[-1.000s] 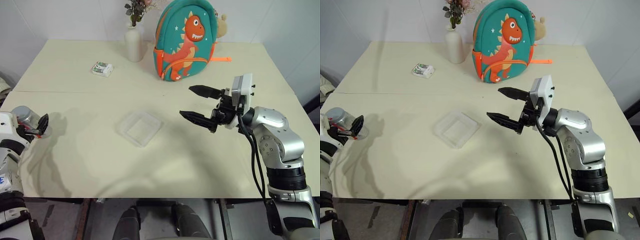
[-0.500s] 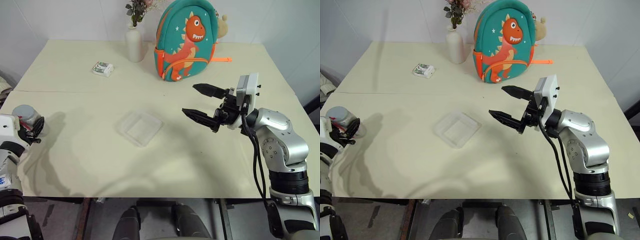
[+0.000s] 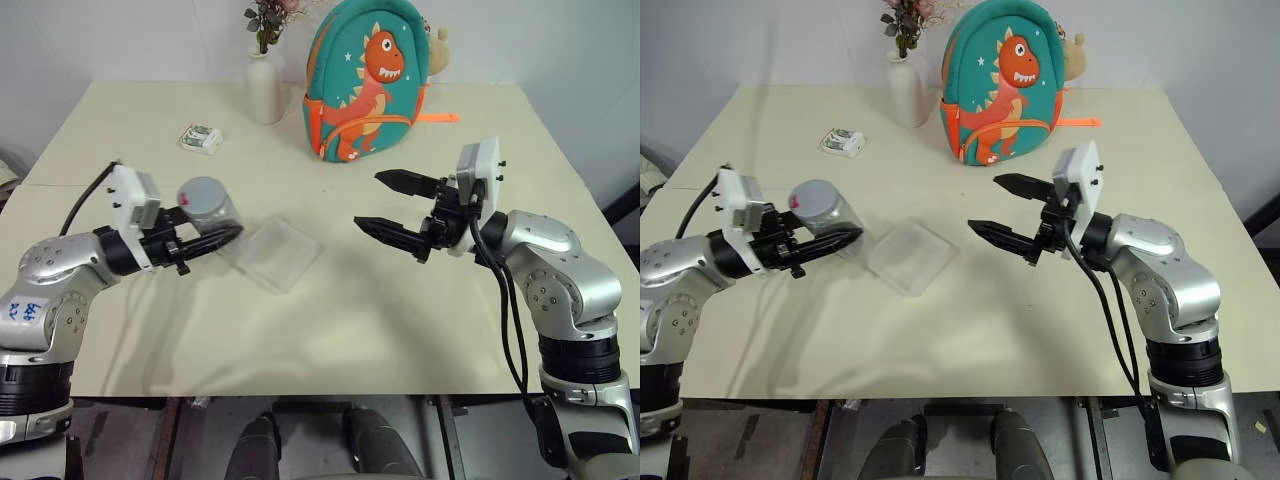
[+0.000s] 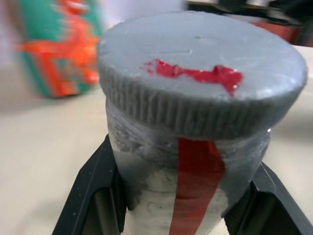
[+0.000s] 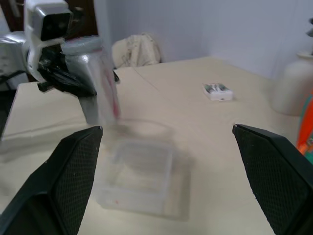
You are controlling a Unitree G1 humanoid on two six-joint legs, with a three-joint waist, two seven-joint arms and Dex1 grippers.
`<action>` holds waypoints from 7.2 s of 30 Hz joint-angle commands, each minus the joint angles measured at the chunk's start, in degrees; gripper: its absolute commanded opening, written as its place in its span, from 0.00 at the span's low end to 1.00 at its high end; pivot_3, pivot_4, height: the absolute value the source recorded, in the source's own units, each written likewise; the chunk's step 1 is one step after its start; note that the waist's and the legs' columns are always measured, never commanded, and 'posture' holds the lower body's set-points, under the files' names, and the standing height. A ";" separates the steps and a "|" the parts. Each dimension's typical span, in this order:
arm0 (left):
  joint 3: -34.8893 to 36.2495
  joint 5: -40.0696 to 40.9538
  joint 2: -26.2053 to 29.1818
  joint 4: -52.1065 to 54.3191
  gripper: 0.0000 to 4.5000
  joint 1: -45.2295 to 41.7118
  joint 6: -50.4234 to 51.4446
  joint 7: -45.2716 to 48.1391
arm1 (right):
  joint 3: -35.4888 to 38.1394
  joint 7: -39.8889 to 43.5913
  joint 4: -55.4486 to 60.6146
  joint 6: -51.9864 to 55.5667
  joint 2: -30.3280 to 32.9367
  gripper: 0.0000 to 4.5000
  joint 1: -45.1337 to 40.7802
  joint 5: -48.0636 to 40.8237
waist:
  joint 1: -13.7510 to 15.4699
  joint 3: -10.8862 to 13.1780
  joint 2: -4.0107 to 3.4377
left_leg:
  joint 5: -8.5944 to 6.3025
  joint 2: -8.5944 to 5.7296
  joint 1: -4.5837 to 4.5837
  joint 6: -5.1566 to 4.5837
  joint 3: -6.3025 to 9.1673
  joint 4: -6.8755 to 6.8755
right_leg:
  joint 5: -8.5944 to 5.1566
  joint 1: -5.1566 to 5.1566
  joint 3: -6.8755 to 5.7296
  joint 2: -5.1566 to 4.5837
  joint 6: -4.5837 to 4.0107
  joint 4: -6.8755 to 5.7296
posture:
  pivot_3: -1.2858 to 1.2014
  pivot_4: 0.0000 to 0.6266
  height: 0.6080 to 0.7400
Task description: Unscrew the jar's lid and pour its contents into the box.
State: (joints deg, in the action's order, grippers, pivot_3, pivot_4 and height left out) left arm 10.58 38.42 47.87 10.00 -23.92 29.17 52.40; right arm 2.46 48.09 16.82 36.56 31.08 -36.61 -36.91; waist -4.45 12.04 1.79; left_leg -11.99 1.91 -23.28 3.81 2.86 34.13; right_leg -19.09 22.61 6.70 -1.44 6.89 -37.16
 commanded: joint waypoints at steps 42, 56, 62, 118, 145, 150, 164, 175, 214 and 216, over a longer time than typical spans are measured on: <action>-12.27 -7.13 -10.73 -2.77 0.44 -13.77 6.60 3.67 | -11.10 -16.97 5.25 19.83 -12.06 0.73 -10.26 -0.94 | -0.15 0.00 0.00 | 0.01 -0.04 -0.15 -0.01 0.10 0.03 | 0.00 0.09 -0.06 -0.03 0.02 0.03 | 0.52 0.24 1.00; -11.90 -7.33 -10.20 -2.43 0.44 -12.85 6.41 4.38 | -8.04 -14.43 2.52 18.89 -12.41 0.73 -12.64 -2.01 | -0.17 0.00 0.00 | 0.01 -0.04 -0.15 -0.01 0.10 0.03 | 0.00 0.10 -0.06 -0.03 0.02 0.05 | 0.52 0.24 1.00; -12.07 -7.53 -10.03 -2.27 0.44 -12.16 6.52 4.54 | -7.43 -14.88 2.70 18.52 -13.03 0.73 -13.32 -2.25 | -0.18 0.00 0.00 | 0.01 -0.04 -0.15 -0.01 0.11 0.03 | 0.00 0.10 -0.06 -0.03 0.03 0.05 | 0.52 0.24 1.00; -11.58 -7.25 -10.42 -1.27 0.44 -12.13 6.96 4.51 | -9.88 -10.93 0.99 18.40 -13.14 0.56 -13.05 -0.99 | -0.17 0.00 0.00 | 0.01 -0.04 -0.17 -0.01 0.11 -0.02 | -0.01 0.11 -0.07 -0.04 0.02 0.12 | 0.52 0.24 1.00; -14.83 -6.20 -10.15 -4.53 0.44 -13.99 -1.76 24.16 | -12.07 23.22 -14.64 8.58 -1.39 0.56 -18.27 -1.60 | -0.14 0.02 -0.04 | 0.01 -0.05 -0.19 -0.01 0.12 0.00 | -0.01 0.11 -0.10 -0.02 0.03 0.14 | 0.52 0.24 1.00; -14.48 -6.05 -10.18 -4.20 0.44 -13.46 -1.82 23.48 | -11.84 22.48 -13.66 8.80 -1.32 0.56 -17.32 -2.13 | -0.16 0.02 -0.04 | 0.01 -0.05 -0.21 -0.01 0.13 0.01 | -0.01 0.11 -0.10 -0.03 0.03 0.14 | 0.52 0.24 1.00; -12.83 -6.05 -7.73 -2.37 0.44 -10.61 -1.24 23.54 | -8.31 22.53 -12.73 7.84 1.50 0.99 -16.58 -2.44 | -0.15 0.05 -0.07 | 0.01 -0.05 -0.22 -0.01 0.14 0.03 | -0.01 0.11 -0.12 -0.03 0.03 0.13 | 0.52 0.24 1.00; -13.29 -9.39 -10.01 -3.48 0.44 -12.88 -0.79 15.69 | -10.71 10.34 -5.25 7.57 -4.60 0.99 -15.30 1.12 | -0.14 0.05 -0.07 | 0.01 -0.05 -0.21 -0.01 0.17 0.06 | -0.01 0.11 -0.12 -0.03 0.04 0.08 | 0.52 0.24 1.00; -11.69 -8.61 -9.38 -2.13 0.44 -10.22 0.12 13.96 | -2.19 14.03 -8.88 10.10 4.14 0.99 -10.15 -3.28 | 0.14 0.09 -0.13 | 0.00 -0.05 -0.23 -0.02 0.16 0.03 | -0.02 0.10 -0.12 -0.01 0.04 0.12 | 0.52 0.24 1.00; -11.73 -8.73 -9.32 -2.42 0.44 -10.32 -0.03 14.02 | -2.69 13.31 -8.15 10.05 2.86 0.99 -10.82 -3.75 | -0.04 0.09 -0.13 | 0.00 -0.06 -0.23 -0.02 0.15 0.06 | -0.02 0.10 -0.11 -0.02 0.05 0.10 | 0.52 0.24 1.00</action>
State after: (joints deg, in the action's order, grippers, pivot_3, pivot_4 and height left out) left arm -2.54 29.05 37.94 6.29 -34.38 29.96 66.01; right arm -1.73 61.27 6.16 46.62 34.51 -46.10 -38.89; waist -4.49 12.13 1.66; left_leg -11.99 1.85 -23.51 3.79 3.01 34.21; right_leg -19.11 22.71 6.59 -1.46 6.94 -37.08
